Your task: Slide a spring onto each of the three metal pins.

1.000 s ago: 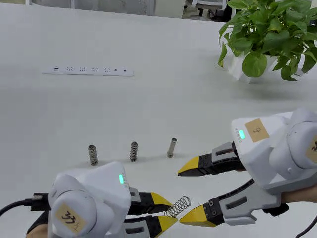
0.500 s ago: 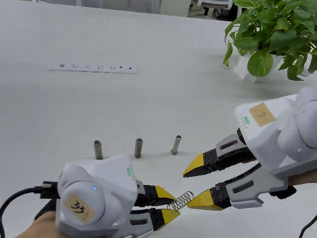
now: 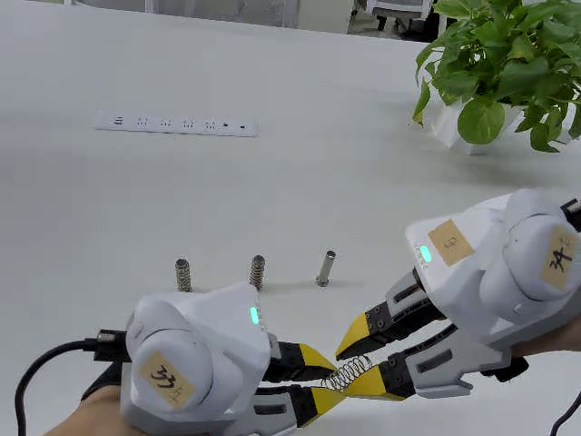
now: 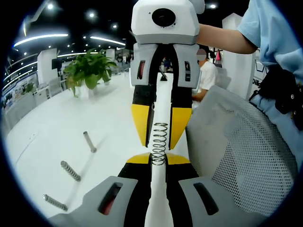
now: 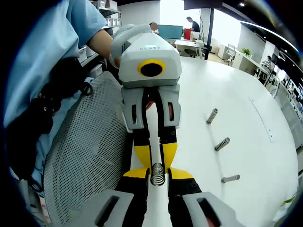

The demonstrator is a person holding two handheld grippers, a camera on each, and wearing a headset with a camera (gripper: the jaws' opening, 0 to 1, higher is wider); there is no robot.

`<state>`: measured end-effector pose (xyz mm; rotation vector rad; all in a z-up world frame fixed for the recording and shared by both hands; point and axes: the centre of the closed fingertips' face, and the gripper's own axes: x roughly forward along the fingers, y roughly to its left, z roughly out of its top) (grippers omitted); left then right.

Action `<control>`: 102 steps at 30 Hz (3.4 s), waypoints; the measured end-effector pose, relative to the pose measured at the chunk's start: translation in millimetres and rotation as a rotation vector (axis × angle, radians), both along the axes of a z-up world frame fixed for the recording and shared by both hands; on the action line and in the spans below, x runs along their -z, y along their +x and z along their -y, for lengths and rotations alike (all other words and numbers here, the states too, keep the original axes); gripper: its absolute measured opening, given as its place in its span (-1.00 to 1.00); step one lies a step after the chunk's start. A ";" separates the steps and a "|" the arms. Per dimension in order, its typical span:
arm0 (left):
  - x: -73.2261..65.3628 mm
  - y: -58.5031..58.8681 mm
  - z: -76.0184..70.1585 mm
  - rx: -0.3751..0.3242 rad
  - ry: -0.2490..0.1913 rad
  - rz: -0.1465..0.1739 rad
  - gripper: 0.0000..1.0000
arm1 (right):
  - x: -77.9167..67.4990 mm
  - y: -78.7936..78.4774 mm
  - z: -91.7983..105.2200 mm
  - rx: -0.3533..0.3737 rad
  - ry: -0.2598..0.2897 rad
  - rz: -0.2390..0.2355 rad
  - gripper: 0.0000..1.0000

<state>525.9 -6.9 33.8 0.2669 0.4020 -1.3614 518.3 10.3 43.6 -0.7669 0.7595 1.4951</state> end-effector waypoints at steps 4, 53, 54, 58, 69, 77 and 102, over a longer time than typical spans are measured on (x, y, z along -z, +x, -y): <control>-0.7 -0.2 1.1 0.001 -0.002 -0.004 -0.87 | 1.1 -0.3 1.1 -0.006 -0.008 -0.003 -0.80; 39.5 26.6 -74.2 -0.387 -0.002 -0.109 0.06 | 22.7 19.5 24.6 0.049 -0.054 0.000 -0.85; 40.9 27.5 -78.4 -0.400 0.000 -0.111 0.10 | 22.3 21.3 26.1 0.052 -0.053 0.004 -0.85; 43.0 33.0 -98.2 -0.469 0.015 -0.117 0.27 | 21.0 28.5 31.8 0.064 -0.063 0.016 -0.85; 44.7 49.9 -136.7 -0.620 0.036 -0.086 0.78 | 16.2 48.6 39.8 0.035 -0.109 0.042 -0.84; 49.0 52.3 -154.3 -0.667 0.059 -0.092 0.98 | 14.0 65.2 43.1 -0.006 -0.157 0.060 -0.84; 45.2 56.8 -159.2 -0.686 0.070 -0.097 0.97 | 3.9 143.6 37.0 -0.090 -0.303 0.181 -0.84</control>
